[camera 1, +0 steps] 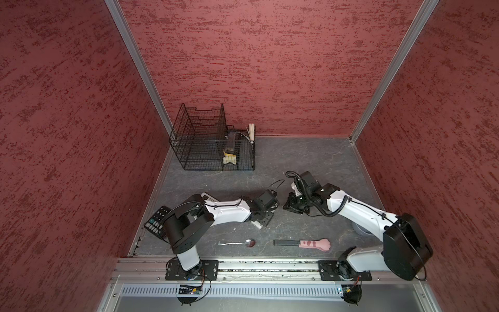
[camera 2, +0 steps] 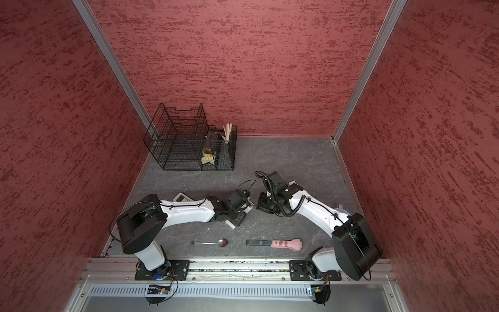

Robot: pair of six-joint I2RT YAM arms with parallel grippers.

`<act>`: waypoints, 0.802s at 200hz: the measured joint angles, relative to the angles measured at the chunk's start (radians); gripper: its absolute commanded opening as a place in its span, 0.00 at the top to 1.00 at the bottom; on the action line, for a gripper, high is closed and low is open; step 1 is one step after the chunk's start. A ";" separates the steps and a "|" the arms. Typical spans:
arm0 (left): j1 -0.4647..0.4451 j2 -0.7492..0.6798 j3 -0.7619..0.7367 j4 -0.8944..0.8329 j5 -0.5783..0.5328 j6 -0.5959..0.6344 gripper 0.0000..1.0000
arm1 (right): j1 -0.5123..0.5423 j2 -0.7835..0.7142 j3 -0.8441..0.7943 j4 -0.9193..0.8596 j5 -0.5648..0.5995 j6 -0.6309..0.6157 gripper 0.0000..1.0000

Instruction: Unload the batteries from the remote control

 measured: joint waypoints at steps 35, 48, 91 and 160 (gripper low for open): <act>0.000 0.001 0.000 0.003 0.000 0.003 0.42 | -0.003 0.016 0.016 -0.012 -0.017 0.000 1.00; 0.000 0.002 0.000 0.003 0.000 0.006 0.43 | -0.004 0.024 0.023 -0.018 -0.019 0.000 1.00; -0.001 0.003 0.000 0.004 0.000 0.009 0.44 | -0.008 0.044 0.044 -0.033 -0.033 -0.001 1.00; -0.001 0.005 0.000 0.005 -0.001 0.011 0.44 | -0.014 0.031 0.015 0.009 -0.056 0.006 1.00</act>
